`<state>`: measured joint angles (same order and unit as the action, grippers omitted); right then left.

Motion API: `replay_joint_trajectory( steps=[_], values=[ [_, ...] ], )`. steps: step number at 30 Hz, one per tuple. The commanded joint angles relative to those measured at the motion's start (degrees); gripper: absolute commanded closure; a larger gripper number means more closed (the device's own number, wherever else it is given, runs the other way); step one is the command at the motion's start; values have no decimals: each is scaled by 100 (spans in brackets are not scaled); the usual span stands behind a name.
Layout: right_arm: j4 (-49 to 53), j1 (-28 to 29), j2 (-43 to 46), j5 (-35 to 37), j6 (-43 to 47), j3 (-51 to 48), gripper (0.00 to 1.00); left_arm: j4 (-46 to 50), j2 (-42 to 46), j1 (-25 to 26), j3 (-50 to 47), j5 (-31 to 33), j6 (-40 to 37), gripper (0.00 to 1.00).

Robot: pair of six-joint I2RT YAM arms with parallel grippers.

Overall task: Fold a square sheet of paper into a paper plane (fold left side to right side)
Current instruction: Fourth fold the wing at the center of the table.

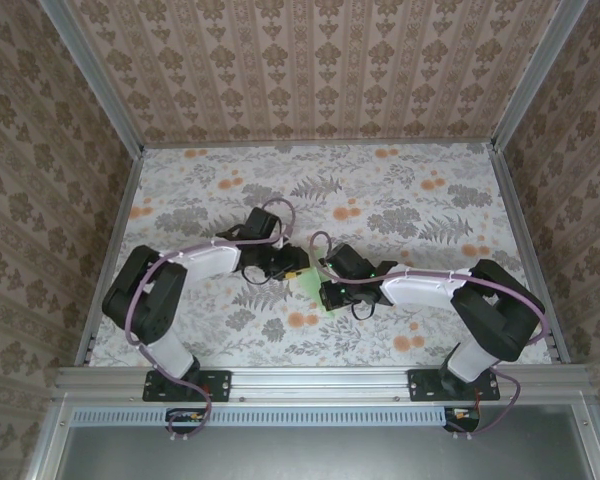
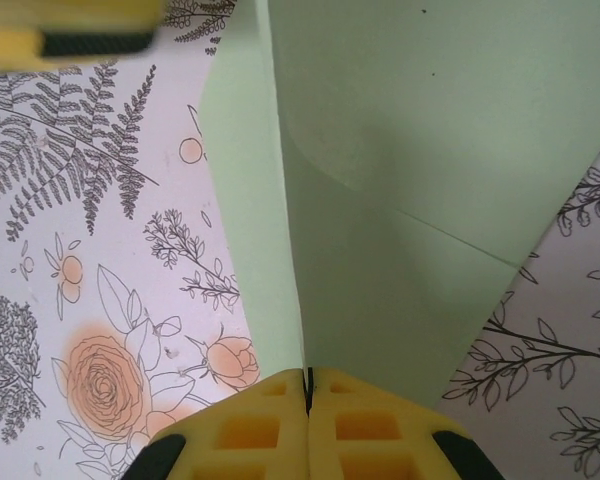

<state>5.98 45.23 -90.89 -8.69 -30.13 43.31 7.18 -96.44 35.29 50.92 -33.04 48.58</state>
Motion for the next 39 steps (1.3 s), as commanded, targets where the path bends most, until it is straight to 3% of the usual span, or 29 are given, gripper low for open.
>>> replay_joint_trajectory(
  steps=[1,22,35,39],
  values=[
    [-231,-74,47,-346,-140,-120,93,-155,-227,100,273,-97,117,61],
    [-702,-445,-131,-992,-388,-366,90,28,-918,224,467,145,262,57],
    [-1126,-997,482,-1761,-679,-489,66,134,-973,224,453,210,250,57],
    [-1377,-1411,388,-2058,-953,-543,65,135,-947,224,445,219,249,57]
  ],
)
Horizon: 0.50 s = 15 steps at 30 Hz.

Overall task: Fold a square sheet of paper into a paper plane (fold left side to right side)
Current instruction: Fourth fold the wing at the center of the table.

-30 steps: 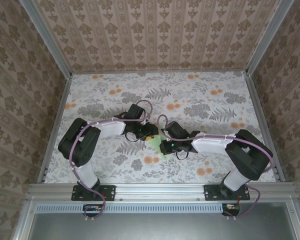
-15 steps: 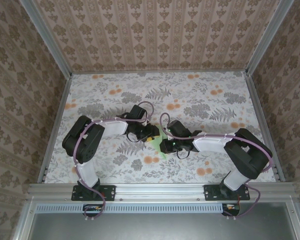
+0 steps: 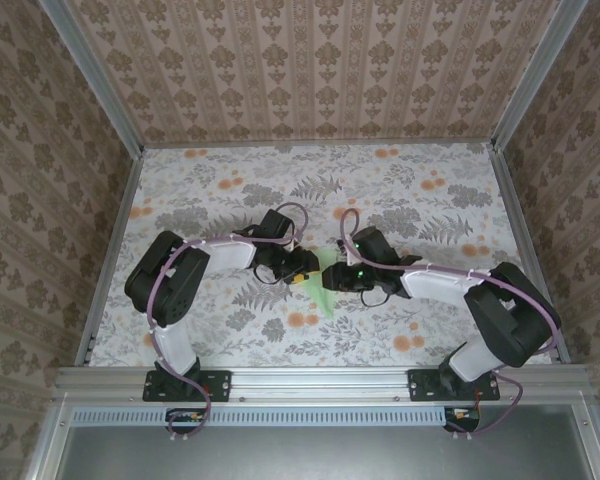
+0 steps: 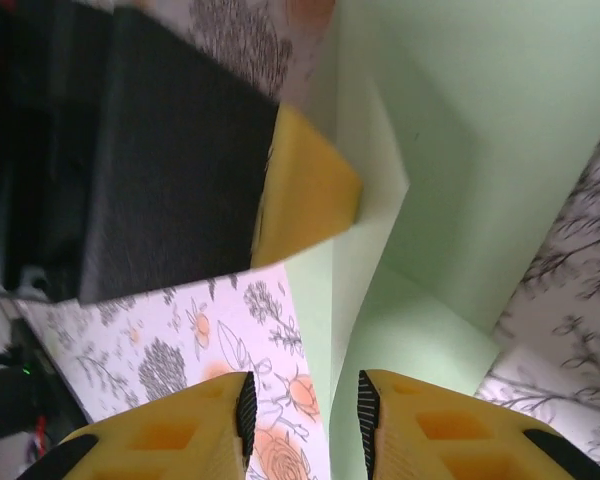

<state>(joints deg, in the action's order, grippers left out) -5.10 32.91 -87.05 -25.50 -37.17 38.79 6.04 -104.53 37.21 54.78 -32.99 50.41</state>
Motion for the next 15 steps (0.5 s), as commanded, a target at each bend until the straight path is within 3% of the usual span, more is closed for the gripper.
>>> replay_joint_trajectory(
  steps=[1,15],
  values=[
    [-320,-234,-74,-430,-306,-69,65,247,-136,31,54,217,65,57],
    [-937,-224,-1030,-824,-702,217,72,266,-120,31,73,214,56,57]
  ],
)
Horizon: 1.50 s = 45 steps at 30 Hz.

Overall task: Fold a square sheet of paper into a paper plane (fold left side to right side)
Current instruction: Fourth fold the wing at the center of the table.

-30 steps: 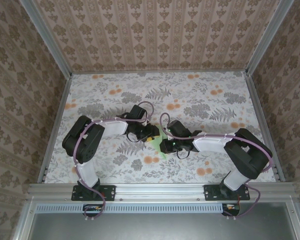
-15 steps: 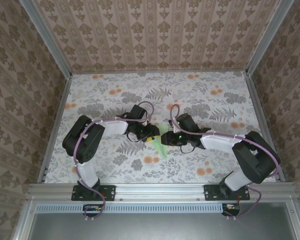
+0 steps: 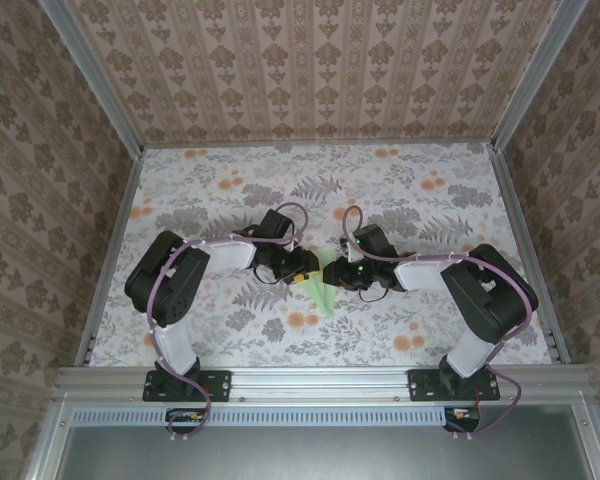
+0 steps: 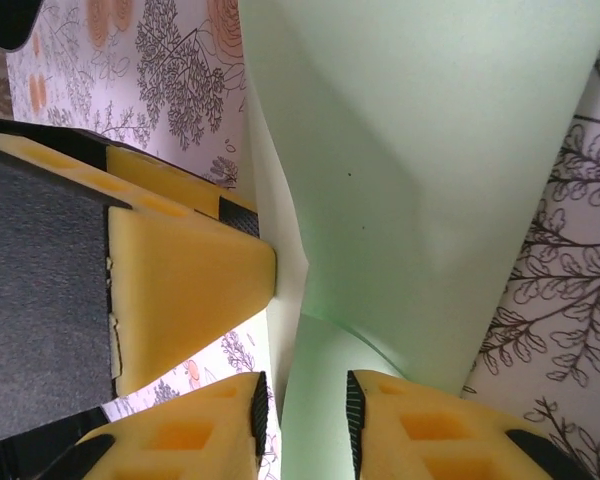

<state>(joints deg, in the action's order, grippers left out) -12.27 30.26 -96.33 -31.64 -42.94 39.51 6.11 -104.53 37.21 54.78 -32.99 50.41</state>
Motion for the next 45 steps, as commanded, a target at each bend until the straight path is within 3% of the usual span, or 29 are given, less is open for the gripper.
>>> replay_joint_trajectory(
  steps=[1,11,20,45],
  values=[
    [-216,54,-125,-207,-120,151,73,267,-120,27,75,214,56,57],
    [293,69,-59,78,134,228,89,312,-121,22,102,212,31,57],
    [1149,41,135,635,575,330,89,357,-148,23,124,213,17,57],
    [1524,42,-59,879,856,549,89,338,-145,24,76,214,21,57]
  ],
)
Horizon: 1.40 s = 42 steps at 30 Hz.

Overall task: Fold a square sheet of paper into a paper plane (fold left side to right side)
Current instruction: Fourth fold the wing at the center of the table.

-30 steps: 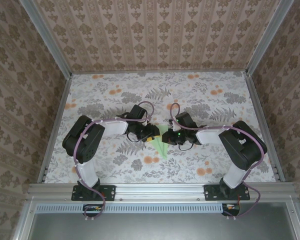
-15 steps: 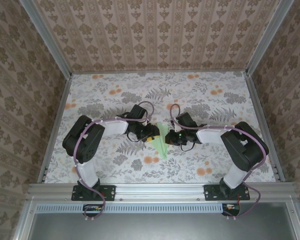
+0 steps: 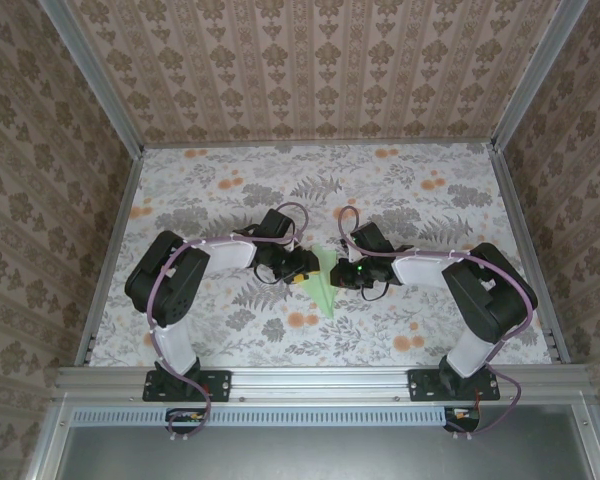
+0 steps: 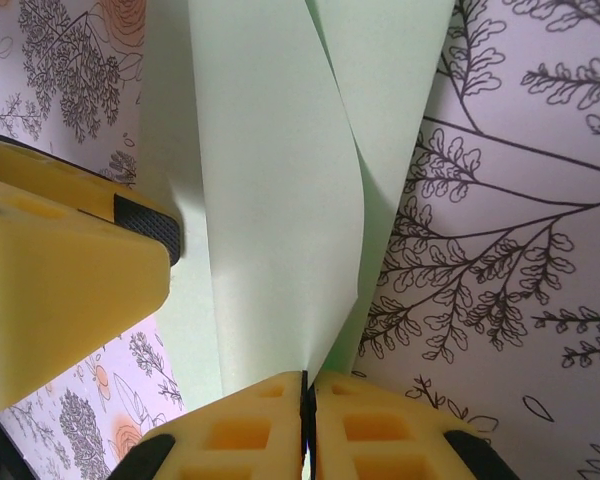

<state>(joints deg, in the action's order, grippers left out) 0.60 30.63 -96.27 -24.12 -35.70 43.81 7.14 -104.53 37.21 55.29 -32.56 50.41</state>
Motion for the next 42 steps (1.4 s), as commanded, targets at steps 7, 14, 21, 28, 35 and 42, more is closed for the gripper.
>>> replay_joint_trajectory(
  steps=[7,14,21,28,35,42],
  values=[
    [281,13,-197,186,166,145,89,244,-146,32,44,155,20,57],
    [473,48,-350,205,224,215,89,248,-61,23,81,127,-54,57],
    [707,57,-394,300,278,224,89,679,337,5,541,150,-508,59],
    [836,74,-394,355,344,264,89,578,-12,32,941,-282,-560,77],
    [946,99,-429,381,401,325,89,87,-489,54,1119,-684,-448,82],
    [1031,118,-463,408,439,368,89,84,-786,67,1185,-664,-516,82]
  ],
)
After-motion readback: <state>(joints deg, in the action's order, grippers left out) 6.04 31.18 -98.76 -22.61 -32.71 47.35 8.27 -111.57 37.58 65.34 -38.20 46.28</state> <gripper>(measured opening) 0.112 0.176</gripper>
